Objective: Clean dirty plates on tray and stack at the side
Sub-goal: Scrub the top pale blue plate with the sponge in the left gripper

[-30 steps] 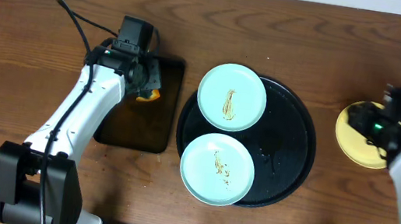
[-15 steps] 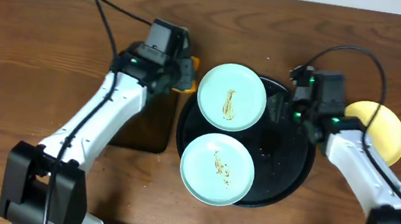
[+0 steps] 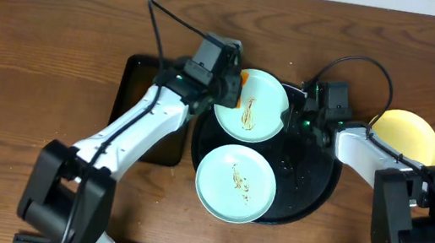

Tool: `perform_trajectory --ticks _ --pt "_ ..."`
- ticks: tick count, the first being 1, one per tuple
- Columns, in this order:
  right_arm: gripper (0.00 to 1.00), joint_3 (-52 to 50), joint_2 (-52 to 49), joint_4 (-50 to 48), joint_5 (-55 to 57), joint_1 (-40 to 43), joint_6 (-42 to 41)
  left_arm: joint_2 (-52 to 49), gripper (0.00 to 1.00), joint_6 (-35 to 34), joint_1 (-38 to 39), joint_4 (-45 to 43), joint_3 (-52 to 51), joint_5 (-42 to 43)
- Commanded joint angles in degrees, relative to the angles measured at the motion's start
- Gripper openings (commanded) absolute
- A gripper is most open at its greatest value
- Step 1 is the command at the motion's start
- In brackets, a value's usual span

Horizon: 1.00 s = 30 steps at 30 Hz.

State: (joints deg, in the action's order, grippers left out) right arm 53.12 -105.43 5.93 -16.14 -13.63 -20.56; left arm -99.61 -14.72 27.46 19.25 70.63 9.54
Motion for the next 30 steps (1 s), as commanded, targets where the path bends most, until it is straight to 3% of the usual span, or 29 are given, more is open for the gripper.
perform_trajectory --ticks 1,4,8,16,21,30 --pt "0.15 0.44 -1.09 0.70 -1.05 -0.35 -1.31 -2.25 0.09 0.94 1.70 -0.61 0.31 0.35" --pt "0.06 0.44 -1.09 1.70 -0.76 -0.33 -2.73 -3.54 0.09 0.94 3.37 -0.72 0.28 0.35" --pt "0.01 0.44 -1.09 3.34 0.04 -0.33 -2.80 -4.24 0.09 0.94 5.62 -0.85 0.26 0.35" --pt "0.01 0.44 -1.09 4.85 0.28 -0.33 -3.04 -4.66 0.09 0.20 9.49 -1.99 0.11 0.33" --pt "0.01 0.44 -1.09 5.22 0.26 -0.28 -3.04 -7.28 0.09 -4.61 10.29 -2.49 0.11 0.70" --pt "0.01 0.44 -1.09 5.22 0.26 -0.28 -3.02 -12.63 0.09 -6.34 10.29 -4.02 0.11 8.04"
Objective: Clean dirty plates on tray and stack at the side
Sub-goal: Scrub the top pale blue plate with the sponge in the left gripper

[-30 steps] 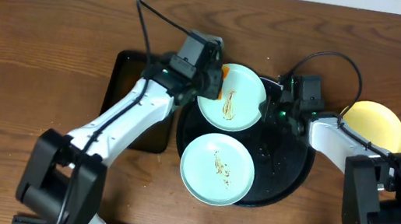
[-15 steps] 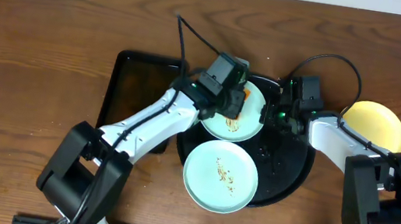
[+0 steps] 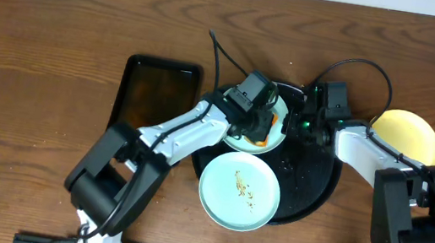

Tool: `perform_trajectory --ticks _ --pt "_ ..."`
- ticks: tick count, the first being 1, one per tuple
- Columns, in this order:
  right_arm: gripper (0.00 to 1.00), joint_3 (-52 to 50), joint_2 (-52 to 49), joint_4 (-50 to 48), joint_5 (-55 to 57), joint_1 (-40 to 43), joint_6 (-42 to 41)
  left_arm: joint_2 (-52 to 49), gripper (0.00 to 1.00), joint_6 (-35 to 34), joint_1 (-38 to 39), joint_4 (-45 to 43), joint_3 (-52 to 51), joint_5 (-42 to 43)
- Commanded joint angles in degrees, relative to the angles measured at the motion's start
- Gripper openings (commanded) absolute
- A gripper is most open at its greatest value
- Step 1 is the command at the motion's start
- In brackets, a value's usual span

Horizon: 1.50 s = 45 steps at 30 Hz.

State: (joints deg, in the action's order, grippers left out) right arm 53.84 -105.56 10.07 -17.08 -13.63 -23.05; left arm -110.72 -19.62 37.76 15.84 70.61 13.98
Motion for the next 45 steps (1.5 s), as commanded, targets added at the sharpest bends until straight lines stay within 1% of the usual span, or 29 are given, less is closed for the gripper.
perform_trajectory --ticks 1,4,5,7,11,14,18,19,21,25,33,36,39,45 --pt "0.01 -0.28 -0.96 1.09 1.20 -0.28 -0.52 -2.14 0.09 -1.81 0.04 -0.61 0.13 3.63" --pt "0.01 -0.28 -0.96 1.09 1.22 -0.28 -0.52 -3.48 0.09 -1.88 0.11 -0.55 0.13 3.58" --pt "0.01 -0.28 -0.96 1.14 1.20 -0.28 -0.52 -4.50 0.09 -0.59 0.07 -0.79 0.13 2.84" --pt "0.01 -0.28 -0.96 1.31 1.20 -0.28 -0.52 -5.20 0.09 -0.35 -0.11 -0.68 0.13 -2.16" --pt "0.01 -0.28 -0.96 1.84 1.20 -0.28 -0.52 -5.40 0.08 -0.39 -0.76 -0.83 0.13 -16.39" --pt "0.01 -0.28 -0.96 2.75 1.20 -0.28 -0.50 -5.40 0.08 -0.39 -2.43 -1.84 0.13 -22.23" --pt "0.01 -0.28 -0.96 3.04 1.20 -0.28 -0.50 -5.35 0.08 -0.39 -4.02 0.22 0.13 -21.97" --pt "0.01 -0.28 -0.96 3.04 1.22 -0.28 -0.50 -4.90 0.08 -0.35 -3.91 2.64 0.15 -21.20" --pt "0.01 -0.28 -0.96 3.04 1.25 -0.28 -0.50 -3.89 0.08 -0.35 -3.65 4.37 0.15 -18.95" --pt "0.01 -0.28 -0.96 3.04 2.25 -0.28 -0.50 1.36 0.08 -0.37 -3.69 4.90 0.13 -14.43" --pt "0.01 -0.28 -0.94 2.51 4.87 -0.26 0.15 13.42 0.08 -0.35 -5.27 8.72 0.13 -14.64" --pt "0.01 -0.26 -0.33 2.23 4.87 -0.28 2.86 15.56 0.08 -0.37 -7.48 11.69 0.13 -14.64" --pt "0.01 -0.26 1.95 3.06 7.10 -0.26 3.43 16.55 0.08 -0.37 -10.67 15.04 0.13 -14.64" --pt "0.01 -0.26 11.34 4.81 13.99 -0.28 6.51 16.63 0.08 -0.39 -18.14 19.39 0.13 -14.62"
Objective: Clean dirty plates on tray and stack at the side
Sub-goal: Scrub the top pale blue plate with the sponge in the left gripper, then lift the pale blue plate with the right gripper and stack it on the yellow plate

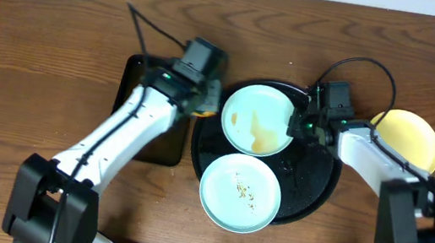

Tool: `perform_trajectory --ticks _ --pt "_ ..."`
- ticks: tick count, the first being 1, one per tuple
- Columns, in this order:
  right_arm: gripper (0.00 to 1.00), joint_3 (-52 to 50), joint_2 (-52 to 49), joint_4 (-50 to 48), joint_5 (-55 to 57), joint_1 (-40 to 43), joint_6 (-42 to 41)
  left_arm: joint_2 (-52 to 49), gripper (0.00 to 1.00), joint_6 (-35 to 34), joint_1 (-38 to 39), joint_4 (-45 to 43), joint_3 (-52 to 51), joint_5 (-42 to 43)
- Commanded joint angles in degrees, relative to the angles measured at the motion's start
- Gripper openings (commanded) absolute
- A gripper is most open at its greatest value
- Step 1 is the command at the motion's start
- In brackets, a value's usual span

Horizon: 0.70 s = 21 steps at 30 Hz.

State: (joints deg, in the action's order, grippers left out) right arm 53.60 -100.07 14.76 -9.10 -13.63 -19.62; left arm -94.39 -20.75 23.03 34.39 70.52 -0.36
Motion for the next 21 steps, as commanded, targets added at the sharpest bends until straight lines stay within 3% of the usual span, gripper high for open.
perform_trajectory --ticks 1,7,13,21 --pt "0.01 -0.02 7.69 0.68 7.39 -0.28 3.72 0.31 0.08 0.74 -4.79 1.27 0.22 -0.28" --pt "0.01 -0.02 15.93 4.17 15.61 -0.28 9.07 0.31 0.07 0.74 -10.88 2.89 0.22 -0.26" --pt "0.01 -0.02 21.44 4.37 24.26 -1.25 21.68 0.31 0.08 0.74 -13.55 3.13 0.22 -0.26" --pt "0.01 -0.02 24.17 3.89 44.33 -9.70 36.33 0.31 0.08 0.74 -13.75 3.10 0.22 -0.28"
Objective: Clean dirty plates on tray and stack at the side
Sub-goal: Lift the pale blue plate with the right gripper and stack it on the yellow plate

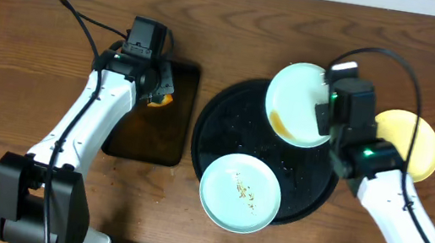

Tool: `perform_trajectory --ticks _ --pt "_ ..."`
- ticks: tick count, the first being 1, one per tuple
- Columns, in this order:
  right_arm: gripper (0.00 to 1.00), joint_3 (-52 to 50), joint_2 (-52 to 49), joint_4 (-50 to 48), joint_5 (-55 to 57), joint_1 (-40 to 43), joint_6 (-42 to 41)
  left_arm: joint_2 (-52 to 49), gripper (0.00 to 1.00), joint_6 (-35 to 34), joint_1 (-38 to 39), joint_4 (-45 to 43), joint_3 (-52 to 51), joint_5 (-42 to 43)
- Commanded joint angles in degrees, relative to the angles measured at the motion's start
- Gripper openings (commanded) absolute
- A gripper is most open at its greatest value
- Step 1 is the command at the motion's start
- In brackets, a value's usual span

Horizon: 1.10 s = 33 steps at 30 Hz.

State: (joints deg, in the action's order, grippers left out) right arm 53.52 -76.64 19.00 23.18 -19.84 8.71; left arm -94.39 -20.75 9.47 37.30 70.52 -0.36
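Note:
My right gripper [324,113] is shut on the rim of a pale green plate [298,109], held tilted over the upper right of the round black tray [222,118]. A brown smear [281,130] remains on that plate's lower left. A second pale green plate [240,191] with brown crumbs lies on the tray's near side. My left gripper [159,94] is shut on an orange sponge [162,99] over the far end of the dark rectangular tray [148,129]. A yellow plate [412,147] rests on the table at the right, partly under my right arm.
Brown wooden table [43,29] all around. Cables loop off both wrists. The right arm's wrist camera [348,106] hides the fingers' grip on the rim.
The left gripper has moved with the sponge from the plate's left rim to above the rectangular tray. The right gripper has raised the smeared plate and shifted it right, toward the yellow plate.
The left gripper held the sponge at the far plate's upper left while the right gripper held its right rim. Then the sponge was on the plate. Then it was off, the streak smeared. Now the sponge is over the rectangular tray and the plate is lifted.

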Motion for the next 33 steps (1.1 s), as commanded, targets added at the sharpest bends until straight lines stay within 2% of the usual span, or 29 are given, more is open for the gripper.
perform_trajectory --ticks 1,5,11,22,28,33 --pt "0.01 0.07 0.72 -0.48 14.03 -5.27 9.79 0.31 0.08 0.74 -0.20 0.20 0.22 -0.28" --pt "0.01 0.07 0.68 -1.68 19.52 -12.44 14.27 0.31 0.08 0.74 -0.20 0.20 0.22 -0.26" --pt "0.01 0.07 0.59 -5.49 31.61 -20.55 15.23 0.31 0.08 0.74 -0.20 0.24 0.22 -0.26" --pt "0.01 0.07 0.59 -8.87 36.79 -21.40 15.06 0.31 0.08 0.72 -0.20 0.24 0.22 -0.26" --pt "0.01 0.04 0.59 -5.46 34.69 -18.40 4.02 0.31 0.08 0.74 -0.20 0.44 0.22 -0.26" --pt "0.01 0.04 0.59 0.61 26.10 -9.35 -8.11 0.31 0.08 0.74 -0.20 1.09 0.22 -0.26"
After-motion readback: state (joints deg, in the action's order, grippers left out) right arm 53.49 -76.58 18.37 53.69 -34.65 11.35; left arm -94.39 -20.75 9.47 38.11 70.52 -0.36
